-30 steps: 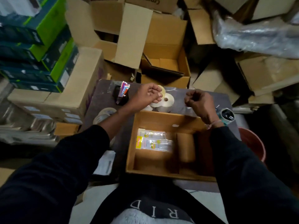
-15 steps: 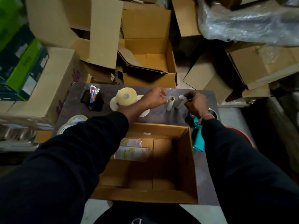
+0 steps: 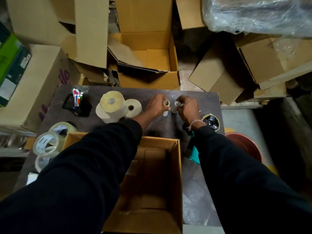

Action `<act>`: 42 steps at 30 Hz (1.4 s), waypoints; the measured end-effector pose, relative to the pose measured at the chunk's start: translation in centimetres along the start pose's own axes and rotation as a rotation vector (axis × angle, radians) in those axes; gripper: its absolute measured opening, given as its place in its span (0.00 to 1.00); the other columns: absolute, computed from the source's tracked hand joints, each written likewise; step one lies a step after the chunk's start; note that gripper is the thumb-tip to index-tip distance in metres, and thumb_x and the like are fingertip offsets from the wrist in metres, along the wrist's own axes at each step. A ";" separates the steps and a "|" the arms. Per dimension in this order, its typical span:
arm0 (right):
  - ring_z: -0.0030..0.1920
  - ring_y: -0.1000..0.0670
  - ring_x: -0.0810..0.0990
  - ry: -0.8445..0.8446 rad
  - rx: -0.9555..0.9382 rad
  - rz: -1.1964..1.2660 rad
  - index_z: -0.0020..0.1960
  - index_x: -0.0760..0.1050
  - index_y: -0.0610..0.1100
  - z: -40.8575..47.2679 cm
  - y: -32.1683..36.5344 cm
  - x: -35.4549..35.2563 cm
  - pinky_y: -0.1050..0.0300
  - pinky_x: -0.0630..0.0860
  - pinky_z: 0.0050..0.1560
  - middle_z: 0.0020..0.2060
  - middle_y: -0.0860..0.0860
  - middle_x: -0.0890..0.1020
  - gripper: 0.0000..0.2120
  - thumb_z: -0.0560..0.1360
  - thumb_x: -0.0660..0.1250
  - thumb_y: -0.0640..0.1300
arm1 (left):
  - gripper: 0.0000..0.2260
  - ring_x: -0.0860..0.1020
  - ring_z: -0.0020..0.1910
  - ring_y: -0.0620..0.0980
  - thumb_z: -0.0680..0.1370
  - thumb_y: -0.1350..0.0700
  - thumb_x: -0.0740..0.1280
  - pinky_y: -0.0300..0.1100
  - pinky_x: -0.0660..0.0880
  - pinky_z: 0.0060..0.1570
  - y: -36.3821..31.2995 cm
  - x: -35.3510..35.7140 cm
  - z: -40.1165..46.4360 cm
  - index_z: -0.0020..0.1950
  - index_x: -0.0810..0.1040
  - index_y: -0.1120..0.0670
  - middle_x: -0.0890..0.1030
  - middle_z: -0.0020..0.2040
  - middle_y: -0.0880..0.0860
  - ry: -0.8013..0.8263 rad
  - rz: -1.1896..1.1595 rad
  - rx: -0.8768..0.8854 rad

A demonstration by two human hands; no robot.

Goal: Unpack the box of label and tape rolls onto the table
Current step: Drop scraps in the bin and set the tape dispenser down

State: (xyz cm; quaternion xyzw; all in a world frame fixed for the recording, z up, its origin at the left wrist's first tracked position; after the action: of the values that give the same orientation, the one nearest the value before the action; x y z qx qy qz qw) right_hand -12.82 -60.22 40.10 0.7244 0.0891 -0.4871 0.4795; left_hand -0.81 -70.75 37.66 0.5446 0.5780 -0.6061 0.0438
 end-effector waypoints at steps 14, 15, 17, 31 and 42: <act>0.41 0.55 0.82 -0.246 0.040 0.136 0.53 0.80 0.46 -9.2 0.2 -11.9 0.69 0.75 0.38 0.43 0.53 0.83 0.06 0.76 0.71 0.43 | 0.15 0.82 0.49 0.48 0.71 0.54 0.79 0.45 0.79 0.49 -9.7 -4.6 -7.5 0.57 0.83 0.51 0.84 0.50 0.49 0.022 -0.087 0.333; 0.41 0.56 0.82 -0.283 0.058 0.134 0.53 0.80 0.45 -10.0 -0.3 -13.2 0.72 0.74 0.36 0.42 0.53 0.83 0.07 0.76 0.71 0.44 | 0.14 0.81 0.48 0.47 0.72 0.54 0.79 0.44 0.78 0.48 -11.0 -4.6 -8.2 0.57 0.83 0.50 0.84 0.49 0.47 0.031 -0.081 0.376; 0.40 0.54 0.82 -0.355 0.088 0.135 0.54 0.81 0.45 -11.6 -1.4 -15.8 0.68 0.77 0.37 0.43 0.51 0.84 0.07 0.76 0.70 0.43 | 0.14 0.81 0.49 0.45 0.72 0.53 0.78 0.42 0.78 0.49 -13.6 -4.5 -9.6 0.56 0.82 0.50 0.83 0.49 0.46 0.050 -0.088 0.451; 0.46 0.41 0.85 -0.369 0.450 -0.012 0.50 0.83 0.44 -21.1 -20.6 -22.0 0.47 0.82 0.50 0.43 0.41 0.86 0.09 0.71 0.70 0.43 | 0.14 0.81 0.50 0.53 0.70 0.58 0.78 0.42 0.74 0.45 -24.6 13.5 -15.1 0.54 0.82 0.54 0.83 0.49 0.53 0.259 0.101 0.477; 0.46 0.41 0.84 -0.256 0.491 0.058 0.60 0.81 0.42 -20.4 -31.7 -22.1 0.55 0.79 0.48 0.45 0.40 0.85 0.20 0.69 0.74 0.39 | 0.23 0.79 0.62 0.58 0.73 0.59 0.76 0.50 0.78 0.61 -25.0 24.0 -13.8 0.67 0.77 0.56 0.80 0.64 0.58 0.250 0.103 0.278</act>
State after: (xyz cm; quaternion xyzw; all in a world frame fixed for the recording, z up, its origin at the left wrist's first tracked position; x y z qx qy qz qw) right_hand -30.36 -20.21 39.64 0.7539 -0.1137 -0.5676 0.3108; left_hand -19.11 -38.37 40.51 0.6452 0.4609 -0.6049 -0.0729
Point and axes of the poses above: each hand's wrist, its own z-axis towards the middle knuckle, its own x-axis out of the palm, y = z × x, the point moved 10 cm from there along z, towards the middle knuckle
